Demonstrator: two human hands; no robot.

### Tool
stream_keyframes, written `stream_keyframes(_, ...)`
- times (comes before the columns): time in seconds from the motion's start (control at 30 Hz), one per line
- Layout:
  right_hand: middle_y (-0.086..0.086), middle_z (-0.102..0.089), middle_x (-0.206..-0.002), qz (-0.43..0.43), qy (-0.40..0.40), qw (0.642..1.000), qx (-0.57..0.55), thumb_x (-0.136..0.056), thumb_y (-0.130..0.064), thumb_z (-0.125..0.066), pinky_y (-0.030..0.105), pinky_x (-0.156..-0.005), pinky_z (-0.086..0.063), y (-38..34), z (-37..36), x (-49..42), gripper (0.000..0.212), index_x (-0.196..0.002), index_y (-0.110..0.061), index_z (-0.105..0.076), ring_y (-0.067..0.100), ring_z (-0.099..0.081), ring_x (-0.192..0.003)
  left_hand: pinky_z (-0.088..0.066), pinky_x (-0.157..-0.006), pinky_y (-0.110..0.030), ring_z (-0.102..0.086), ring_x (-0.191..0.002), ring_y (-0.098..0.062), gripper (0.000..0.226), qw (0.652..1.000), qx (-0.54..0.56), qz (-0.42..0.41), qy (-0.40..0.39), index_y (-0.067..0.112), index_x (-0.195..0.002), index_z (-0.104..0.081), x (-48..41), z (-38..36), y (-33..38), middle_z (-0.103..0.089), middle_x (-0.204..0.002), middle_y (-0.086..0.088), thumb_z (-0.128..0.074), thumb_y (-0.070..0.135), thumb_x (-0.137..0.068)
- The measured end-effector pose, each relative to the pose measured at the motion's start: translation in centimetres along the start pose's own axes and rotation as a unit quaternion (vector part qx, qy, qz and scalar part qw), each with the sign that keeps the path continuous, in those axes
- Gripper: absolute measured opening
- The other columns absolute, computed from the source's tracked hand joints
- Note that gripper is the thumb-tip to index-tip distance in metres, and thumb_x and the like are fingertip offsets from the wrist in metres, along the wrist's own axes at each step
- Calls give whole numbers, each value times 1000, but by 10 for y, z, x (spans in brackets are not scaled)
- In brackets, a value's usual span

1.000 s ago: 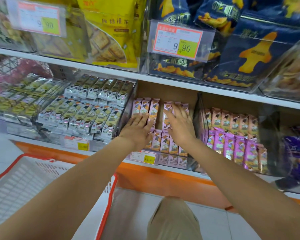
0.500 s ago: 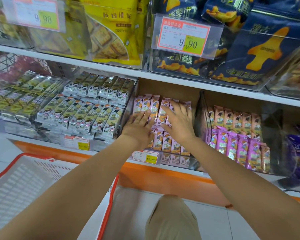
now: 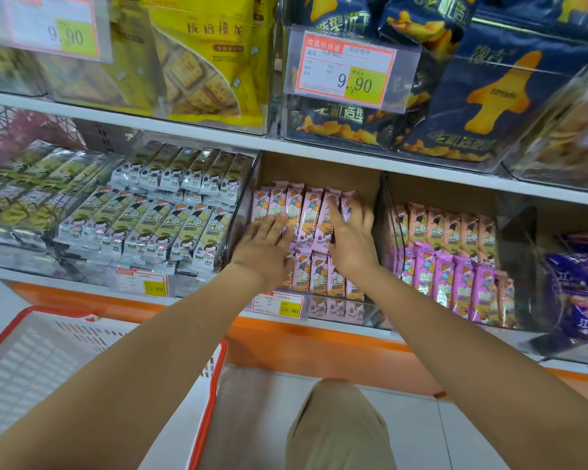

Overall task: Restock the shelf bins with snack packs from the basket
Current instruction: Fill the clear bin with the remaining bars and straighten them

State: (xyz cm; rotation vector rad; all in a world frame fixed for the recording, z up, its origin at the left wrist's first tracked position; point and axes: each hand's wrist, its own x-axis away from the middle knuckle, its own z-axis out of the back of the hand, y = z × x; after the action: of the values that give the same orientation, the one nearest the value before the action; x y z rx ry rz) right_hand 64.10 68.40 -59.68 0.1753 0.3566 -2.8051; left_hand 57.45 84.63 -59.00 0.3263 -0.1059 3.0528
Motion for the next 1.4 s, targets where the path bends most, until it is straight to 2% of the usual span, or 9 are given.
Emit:
stream_keyframes(0.1, 14, -6, -158, -7, 5, 999, -41, -83, 13, -57, 44, -116, -30, 2, 1, -6, 93, -156, -24, -12, 37, -4, -146, 3, -122, -44, 19, -149, -23, 65, 1000, 4, -2, 1, 18, -157, 5, 0, 0, -1, 23, -161, -5, -19, 48, -104)
stream_keyframes(0.37, 13, -7, -157, 11, -8, 999, -34, -81, 14, -59, 41, -105, -44, 3, -1, 2, 89, -153, -19, -20, 36, -14, -144, -6, -122, -44, 4, -151, -27, 62, 999, 5, -16, 46, 17, -156, -13, 0, 2, 0, 9, -164, -7, -28, 45, -104)
stream_keyframes(0.47, 14, -4, -159, 24, 16, 1000, -9, -83, 5, -63, 47, -113, -33, -1, 3, 2, 85, -153, -19, -21, 36, -6, -146, -6, -122, -45, 5, -151, -26, 60, 998, 5, -23, 53, 17, -155, -17, 1, 1, -1, 9, -165, -6, -30, 45, -103)
stream_keyframes(0.57, 5, 3, -162, 62, 17, 998, 10, -89, -13, -63, 51, -117, -20, -3, 6, 0, 85, -155, -25, -12, 30, 0, -149, -3, -123, -45, 9, -151, -23, 64, 997, 3, -25, 75, 16, -157, -8, -2, 1, -2, 12, -164, -4, -30, 44, -103)
stream_keyframes(0.73, 3, 1, -163, 85, -33, 996, 5, -94, -16, -57, 40, -120, -11, 2, 0, 3, 80, -156, -20, -6, 23, 10, -150, 1, -123, -43, 16, -150, -22, 68, 999, 22, -27, 20, 17, -157, 8, -7, -1, -2, 19, -163, -2, -27, 44, -105)
stream_keyframes(1.03, 4, -5, -162, 91, -21, 995, 17, -92, -22, -60, 52, -120, -7, 1, 1, 1, 77, -155, -25, -16, 23, 5, -150, 2, -123, -42, 15, -150, -20, 64, 998, 37, -39, 14, 19, -158, 0, -5, 1, -5, 16, -163, 0, -26, 44, -105)
stream_keyframes(1.17, 5, -4, -163, 130, 0, 991, 15, -93, -25, -59, 47, -122, 0, -2, 0, 4, 73, -155, -21, -18, 22, 4, -150, 2, -123, -39, 11, -151, -22, 61, 997, 60, -24, 38, 18, -158, -4, 2, -2, -6, 12, -164, -5, -27, 39, -106)
stream_keyframes(1.27, 3, -5, -163, 170, -1, 985, -11, -94, -25, -58, 46, -121, 0, -4, 1, 9, 73, -155, -26, -18, 22, 3, -150, -6, -123, -40, 3, -152, -27, 57, 995, 85, -16, 51, 15, -156, -14, 9, -1, -5, 4, -164, -10, -31, 36, -106)
stream_keyframes(1.4, 2, 5, -164, 164, -72, 984, 20, -97, -36, -54, 46, -120, 2, 0, 2, 11, 70, -155, -25, -16, 21, 9, -150, -10, -121, -43, -7, -151, -30, 55, 996, 81, 22, -26, 13, -155, -20, 19, 1, 1, 9, -164, -12, -23, 39, -107)
